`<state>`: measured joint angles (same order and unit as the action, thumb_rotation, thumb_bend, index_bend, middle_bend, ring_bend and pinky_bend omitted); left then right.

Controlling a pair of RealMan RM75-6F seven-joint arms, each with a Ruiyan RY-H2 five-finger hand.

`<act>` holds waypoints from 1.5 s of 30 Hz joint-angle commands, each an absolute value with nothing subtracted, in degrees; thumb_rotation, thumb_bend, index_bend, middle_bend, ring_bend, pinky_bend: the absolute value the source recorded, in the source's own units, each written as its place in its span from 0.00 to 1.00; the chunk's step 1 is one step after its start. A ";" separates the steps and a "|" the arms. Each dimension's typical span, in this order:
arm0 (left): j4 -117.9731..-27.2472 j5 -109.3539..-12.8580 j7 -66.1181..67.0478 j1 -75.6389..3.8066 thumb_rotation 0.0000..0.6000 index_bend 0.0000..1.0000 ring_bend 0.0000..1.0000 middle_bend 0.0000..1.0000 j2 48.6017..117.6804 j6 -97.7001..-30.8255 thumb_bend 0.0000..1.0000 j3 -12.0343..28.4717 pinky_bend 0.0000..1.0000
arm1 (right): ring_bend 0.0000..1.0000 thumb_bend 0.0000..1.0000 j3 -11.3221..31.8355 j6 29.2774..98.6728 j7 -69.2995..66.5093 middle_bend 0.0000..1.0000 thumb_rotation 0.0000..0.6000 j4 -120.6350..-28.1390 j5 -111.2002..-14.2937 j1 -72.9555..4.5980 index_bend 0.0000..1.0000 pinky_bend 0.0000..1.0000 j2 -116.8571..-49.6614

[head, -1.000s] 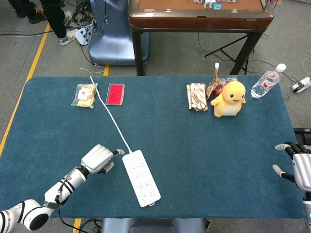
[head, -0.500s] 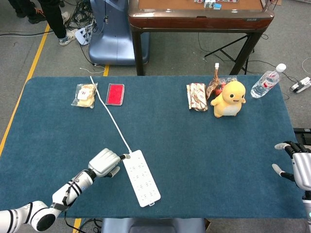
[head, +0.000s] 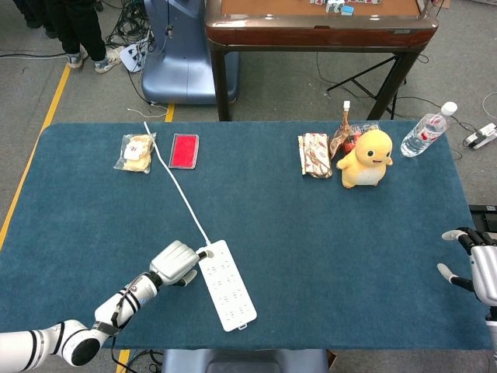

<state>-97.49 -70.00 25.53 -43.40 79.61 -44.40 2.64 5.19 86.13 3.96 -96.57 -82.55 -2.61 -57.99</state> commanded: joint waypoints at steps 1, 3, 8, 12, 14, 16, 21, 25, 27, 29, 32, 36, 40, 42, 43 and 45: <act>-97.28 -69.51 25.91 -43.65 1.00 0.26 1.00 1.00 79.82 -44.51 0.52 2.33 1.00 | 0.34 0.13 5.14 86.16 3.80 0.37 1.00 -96.43 -82.62 -2.56 0.39 0.51 -58.02; -97.26 -69.10 26.22 -43.84 1.00 0.26 1.00 1.00 79.92 -44.59 0.52 2.09 1.00 | 0.34 0.13 5.13 86.17 3.67 0.37 1.00 -96.29 -82.64 -2.53 0.39 0.51 -58.07; -97.42 -68.46 26.61 -44.37 1.00 0.26 1.00 1.00 80.25 -44.83 0.52 1.85 1.00 | 0.34 0.13 5.07 85.90 3.48 0.37 1.00 -95.98 -82.58 -2.59 0.39 0.51 -58.39; -97.29 -68.20 26.80 -44.90 1.00 0.26 1.00 1.00 80.65 -44.89 0.52 1.74 1.00 | 0.34 0.13 5.03 85.59 3.47 0.37 1.00 -95.75 -82.49 -2.70 0.39 0.51 -58.69; -97.09 -67.89 26.81 -45.12 1.00 0.26 1.00 1.00 80.87 -44.94 0.52 1.72 1.00 | 0.34 0.13 5.01 85.47 3.50 0.37 1.00 -95.67 -82.49 -2.75 0.39 0.51 -58.78; -96.91 -67.64 26.81 -45.27 1.00 0.26 1.00 1.00 81.03 -45.00 0.52 1.64 1.00 | 0.34 0.13 5.00 85.41 3.49 0.37 1.00 -95.62 -82.46 -2.76 0.39 0.51 -58.83; -96.25 -67.20 26.71 -45.51 1.00 0.26 1.00 1.00 81.36 -45.11 0.52 1.17 1.00 | 0.34 0.13 5.04 85.23 3.30 0.37 1.00 -95.40 -82.30 -2.80 0.39 0.51 -58.94; -95.75 -67.13 26.85 -45.69 1.00 0.26 1.00 1.00 81.58 -44.98 0.52 0.55 1.00 | 0.34 0.13 5.08 85.07 3.07 0.37 1.00 -95.10 -82.11 -2.83 0.39 0.51 -59.09; -95.75 -67.15 26.96 -45.75 1.00 0.26 1.00 1.00 81.78 -45.15 0.52 0.37 1.00 | 0.34 0.13 5.09 84.95 2.94 0.37 1.00 -94.93 -82.06 -2.88 0.39 0.51 -59.21; -95.75 -67.24 27.19 -45.85 1.00 0.26 1.00 1.00 81.99 -45.33 0.52 0.20 1.00 | 0.34 0.13 5.07 84.81 2.87 0.37 1.00 -94.77 -82.05 -2.94 0.39 0.51 -59.32; -96.10 -67.37 27.15 -45.85 1.00 0.26 1.00 1.00 81.98 -45.87 0.52 0.20 1.00 | 0.34 0.13 5.02 84.82 2.73 0.37 1.00 -94.69 -82.13 -2.91 0.39 0.51 -59.37; -98.24 -68.27 25.74 -44.89 1.00 0.25 1.00 1.00 80.26 -48.56 0.52 0.89 1.00 | 0.34 0.13 5.10 85.17 2.42 0.37 1.00 -94.62 -82.10 -2.72 0.39 0.51 -59.24; -101.39 -70.45 22.50 -42.65 1.00 0.20 1.00 0.99 76.77 -52.55 0.51 1.27 1.00 | 0.34 0.13 5.20 85.19 2.24 0.37 1.00 -94.58 -82.09 -2.74 0.39 0.51 -59.09; -102.55 -71.96 20.43 -40.98 1.00 0.18 0.99 0.95 74.70 -55.03 0.51 1.10 1.00 | 0.34 0.13 5.21 85.15 2.21 0.37 1.00 -94.61 -82.20 -2.80 0.39 0.51 -59.07; -102.88 -72.55 19.67 -40.15 1.00 0.16 0.98 0.93 73.85 -56.32 0.51 1.03 1.00 | 0.34 0.13 5.21 85.13 2.25 0.37 1.00 -94.63 -82.26 -2.84 0.39 0.51 -59.09; -103.34 -73.94 17.97 -37.95 1.00 0.16 0.92 0.89 72.00 -59.72 0.50 0.78 1.00 | 0.34 0.13 5.19 85.07 2.38 0.37 1.00 -94.78 -82.40 -2.92 0.39 0.51 -59.12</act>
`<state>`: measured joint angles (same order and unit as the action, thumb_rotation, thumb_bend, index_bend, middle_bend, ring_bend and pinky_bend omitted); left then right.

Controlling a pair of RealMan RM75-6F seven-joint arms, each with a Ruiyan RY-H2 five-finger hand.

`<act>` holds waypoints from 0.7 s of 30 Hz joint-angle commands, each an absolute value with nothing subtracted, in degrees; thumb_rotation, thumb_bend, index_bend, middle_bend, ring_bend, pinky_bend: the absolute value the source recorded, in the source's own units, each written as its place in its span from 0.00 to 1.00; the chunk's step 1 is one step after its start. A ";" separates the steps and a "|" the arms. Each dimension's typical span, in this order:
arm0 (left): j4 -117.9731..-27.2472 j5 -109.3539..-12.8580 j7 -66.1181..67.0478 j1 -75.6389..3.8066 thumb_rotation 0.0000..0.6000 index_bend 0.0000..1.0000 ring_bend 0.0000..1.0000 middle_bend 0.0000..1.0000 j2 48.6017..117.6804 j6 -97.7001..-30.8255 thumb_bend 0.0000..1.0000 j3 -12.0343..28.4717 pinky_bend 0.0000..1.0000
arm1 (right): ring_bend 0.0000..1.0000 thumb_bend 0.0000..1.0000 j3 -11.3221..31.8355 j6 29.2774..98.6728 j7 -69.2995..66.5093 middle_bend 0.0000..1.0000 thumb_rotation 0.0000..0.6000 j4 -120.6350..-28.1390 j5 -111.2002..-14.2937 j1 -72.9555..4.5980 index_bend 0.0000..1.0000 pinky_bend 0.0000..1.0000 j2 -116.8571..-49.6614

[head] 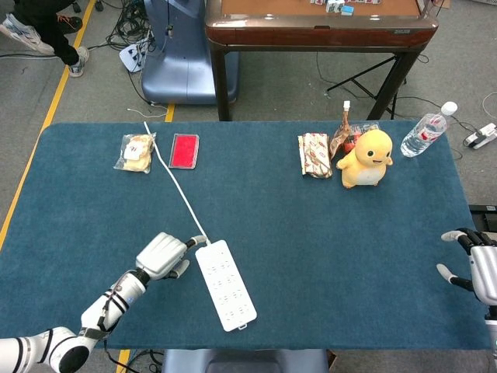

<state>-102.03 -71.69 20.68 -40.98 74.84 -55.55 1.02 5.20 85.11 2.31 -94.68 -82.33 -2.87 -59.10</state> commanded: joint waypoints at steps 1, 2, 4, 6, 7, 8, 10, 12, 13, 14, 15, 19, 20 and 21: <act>-103.36 -74.51 17.14 -36.87 1.00 0.15 0.88 0.86 71.32 -61.34 0.50 0.66 1.00 | 0.34 0.13 5.18 85.06 2.45 0.37 1.00 -94.87 -82.47 -2.96 0.39 0.51 -59.13; -103.14 -75.27 16.04 -35.38 1.00 0.15 0.85 0.84 70.60 -63.62 0.50 0.52 1.00 | 0.34 0.13 5.15 85.05 2.59 0.37 1.00 -94.97 -82.54 -2.98 0.39 0.51 -59.18; -102.32 -76.03 15.03 -32.74 1.00 0.16 0.76 0.77 69.59 -67.62 0.50 0.31 0.99 | 0.34 0.13 5.14 85.00 2.91 0.37 1.00 -95.10 -82.54 -3.04 0.39 0.51 -59.30; -101.65 -76.29 14.90 -30.46 1.00 0.16 0.69 0.70 68.93 -70.99 0.50 0.15 0.95 | 0.34 0.13 5.15 84.95 3.16 0.37 1.00 -95.24 -82.51 -3.10 0.39 0.51 -59.42; -101.31 -76.29 14.84 -29.28 1.00 0.16 0.64 0.66 68.67 -72.68 0.50 0.12 0.90 | 0.34 0.13 5.16 84.94 3.29 0.37 1.00 -95.30 -82.52 -3.13 0.39 0.51 -59.48; -100.84 -76.12 14.67 -27.71 1.00 0.16 0.62 0.63 68.40 -74.83 0.50 0.10 0.88 | 0.34 0.13 5.17 84.94 3.47 0.37 1.00 -95.37 -82.50 -3.15 0.39 0.51 -59.56; -100.08 -75.92 13.69 -25.44 1.00 0.18 0.57 0.59 68.10 -77.68 0.50 0.09 0.82 | 0.34 0.13 5.19 84.92 3.76 0.37 1.00 -95.44 -82.43 -3.18 0.39 0.51 -59.68; -99.19 -75.25 11.93 -22.99 1.00 0.22 0.55 0.57 67.71 -79.98 0.50 -0.03 0.80 | 0.34 0.13 5.27 84.79 4.16 0.37 1.00 -95.51 -82.16 -3.27 0.39 0.51 -59.84; -98.72 -74.67 11.34 -21.74 1.00 0.24 0.54 0.56 67.38 -80.81 0.50 -0.21 0.78 | 0.34 0.13 5.33 84.69 4.38 0.37 1.00 -95.56 -82.03 -3.35 0.39 0.51 -59.96; -98.34 -74.27 11.21 -20.86 1.00 0.26 0.52 0.54 67.16 -81.39 0.50 -0.36 0.75 | 0.34 0.13 5.38 84.66 4.50 0.37 1.00 -95.59 -81.98 -3.41 0.39 0.51 -60.07; -97.91 -73.91 11.28 -20.01 1.00 0.27 0.51 0.53 66.98 -81.97 0.50 -0.53 0.74 | 0.34 0.13 5.44 84.66 4.53 0.37 1.00 -95.58 -81.95 -3.47 0.39 0.51 -60.22; -96.27 -72.49 12.20 -16.76 1.00 0.30 0.48 0.50 66.28 -83.60 0.50 -1.43 0.67 | 0.34 0.13 5.62 84.47 4.39 0.37 1.00 -95.35 -81.64 -3.66 0.39 0.51 -60.93; -95.83 -72.15 12.30 -15.88 1.00 0.31 0.48 0.50 66.04 -83.88 0.50 -1.69 0.66 | 0.34 0.13 5.61 84.34 4.36 0.37 1.00 -95.27 -81.51 -3.70 0.39 0.51 -61.12; -95.50 -71.99 12.33 -15.26 1.00 0.31 0.48 0.50 65.82 -84.06 0.50 -1.89 0.66 | 0.34 0.13 5.59 84.25 4.36 0.37 1.00 -95.23 -81.42 -3.71 0.39 0.51 -61.24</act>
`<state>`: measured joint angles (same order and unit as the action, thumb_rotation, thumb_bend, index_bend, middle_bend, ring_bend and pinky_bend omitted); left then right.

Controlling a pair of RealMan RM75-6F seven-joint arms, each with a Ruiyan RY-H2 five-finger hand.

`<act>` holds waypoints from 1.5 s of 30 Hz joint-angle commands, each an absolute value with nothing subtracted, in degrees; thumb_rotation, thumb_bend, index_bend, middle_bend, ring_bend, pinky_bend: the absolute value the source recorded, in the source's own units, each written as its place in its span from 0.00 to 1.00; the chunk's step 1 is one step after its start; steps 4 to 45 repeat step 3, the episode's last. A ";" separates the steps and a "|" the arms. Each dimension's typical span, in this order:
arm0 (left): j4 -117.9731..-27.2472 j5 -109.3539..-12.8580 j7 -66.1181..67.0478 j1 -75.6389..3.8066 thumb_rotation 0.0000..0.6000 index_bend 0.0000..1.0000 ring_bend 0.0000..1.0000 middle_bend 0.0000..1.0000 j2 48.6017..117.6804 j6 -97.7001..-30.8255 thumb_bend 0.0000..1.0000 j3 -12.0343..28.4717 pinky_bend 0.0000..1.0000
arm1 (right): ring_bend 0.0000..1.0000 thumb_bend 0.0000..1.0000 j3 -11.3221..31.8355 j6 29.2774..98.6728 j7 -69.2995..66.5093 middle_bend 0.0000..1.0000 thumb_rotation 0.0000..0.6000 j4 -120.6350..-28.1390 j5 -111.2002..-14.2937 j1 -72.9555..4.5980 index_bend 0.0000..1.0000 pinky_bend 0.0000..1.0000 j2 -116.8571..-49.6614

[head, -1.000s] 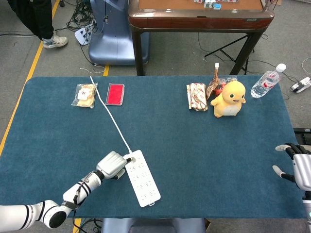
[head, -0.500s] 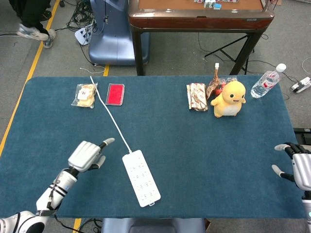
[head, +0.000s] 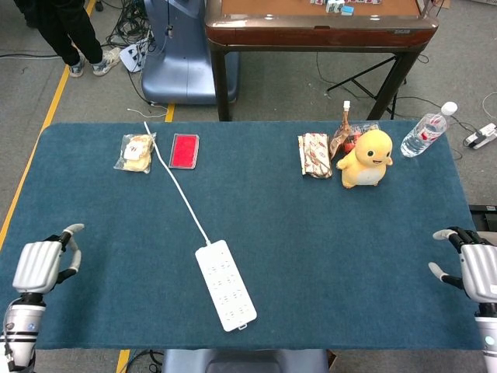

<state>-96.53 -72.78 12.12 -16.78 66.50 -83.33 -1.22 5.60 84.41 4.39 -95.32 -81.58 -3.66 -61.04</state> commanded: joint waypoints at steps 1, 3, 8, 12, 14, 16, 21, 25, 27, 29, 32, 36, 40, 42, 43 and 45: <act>-95.08 -71.87 12.19 -14.48 1.00 0.32 0.48 0.50 65.53 -84.30 0.50 -2.11 0.66 | 0.34 0.13 5.56 84.17 4.36 0.37 1.00 -95.20 -81.33 -3.71 0.39 0.51 -61.37; -94.46 -71.83 11.85 -13.40 1.00 0.33 0.48 0.49 65.11 -84.67 0.50 -2.34 0.66 | 0.34 0.13 5.53 84.14 4.41 0.37 1.00 -95.28 -81.21 -3.68 0.39 0.51 -61.47; -94.46 -71.83 11.85 -13.40 1.00 0.33 0.48 0.49 65.11 -84.67 0.50 -2.34 0.66 | 0.34 0.13 5.53 84.14 4.41 0.37 1.00 -95.28 -81.21 -3.68 0.39 0.51 -61.47; -94.46 -71.83 11.85 -13.40 1.00 0.33 0.48 0.49 65.11 -84.67 0.50 -2.34 0.66 | 0.34 0.13 5.53 84.14 4.41 0.37 1.00 -95.28 -81.21 -3.68 0.39 0.51 -61.47; -94.46 -71.83 11.85 -13.40 1.00 0.33 0.48 0.49 65.11 -84.67 0.50 -2.34 0.66 | 0.34 0.13 5.53 84.14 4.41 0.37 1.00 -95.28 -81.21 -3.68 0.39 0.51 -61.47; -94.46 -71.83 11.85 -13.40 1.00 0.33 0.48 0.49 65.11 -84.67 0.50 -2.34 0.66 | 0.34 0.13 5.53 84.14 4.41 0.37 1.00 -95.28 -81.21 -3.68 0.39 0.51 -61.47; -94.46 -71.83 11.85 -13.40 1.00 0.33 0.48 0.49 65.11 -84.67 0.50 -2.34 0.66 | 0.34 0.13 5.53 84.14 4.41 0.37 1.00 -95.28 -81.21 -3.68 0.39 0.51 -61.47; -94.46 -71.83 11.85 -13.40 1.00 0.33 0.48 0.49 65.11 -84.67 0.50 -2.34 0.66 | 0.34 0.13 5.53 84.14 4.41 0.37 1.00 -95.28 -81.21 -3.68 0.39 0.51 -61.47; -94.46 -71.83 11.85 -13.40 1.00 0.33 0.48 0.49 65.11 -84.67 0.50 -2.34 0.66 | 0.34 0.13 5.53 84.14 4.41 0.37 1.00 -95.28 -81.21 -3.68 0.39 0.51 -61.47; -94.46 -71.83 11.85 -13.40 1.00 0.33 0.48 0.49 65.11 -84.67 0.50 -2.34 0.66 | 0.34 0.13 5.53 84.14 4.41 0.37 1.00 -95.28 -81.21 -3.68 0.39 0.51 -61.47; -94.46 -71.83 11.85 -13.40 1.00 0.33 0.48 0.49 65.11 -84.67 0.50 -2.34 0.66 | 0.34 0.13 5.53 84.14 4.41 0.37 1.00 -95.28 -81.21 -3.68 0.39 0.51 -61.47; -94.46 -71.83 11.85 -13.40 1.00 0.33 0.48 0.49 65.11 -84.67 0.50 -2.34 0.66 | 0.34 0.13 5.53 84.14 4.41 0.37 1.00 -95.28 -81.21 -3.68 0.39 0.51 -61.47; -94.46 -71.83 11.85 -13.40 1.00 0.33 0.48 0.49 65.11 -84.67 0.50 -2.34 0.66 | 0.34 0.13 5.53 84.14 4.41 0.37 1.00 -95.28 -81.21 -3.68 0.39 0.51 -61.47; -94.46 -71.83 11.85 -13.40 1.00 0.33 0.48 0.49 65.11 -84.67 0.50 -2.34 0.66 | 0.34 0.13 5.53 84.14 4.41 0.37 1.00 -95.28 -81.21 -3.68 0.39 0.51 -61.47; -94.46 -71.83 11.85 -13.40 1.00 0.33 0.48 0.49 65.11 -84.67 0.50 -2.34 0.66 | 0.34 0.13 5.53 84.14 4.41 0.37 1.00 -95.28 -81.21 -3.68 0.39 0.51 -61.47; -94.46 -71.83 11.85 -13.40 1.00 0.33 0.48 0.49 65.11 -84.67 0.50 -2.34 0.66 | 0.34 0.13 5.53 84.14 4.41 0.37 1.00 -95.28 -81.21 -3.68 0.39 0.51 -61.47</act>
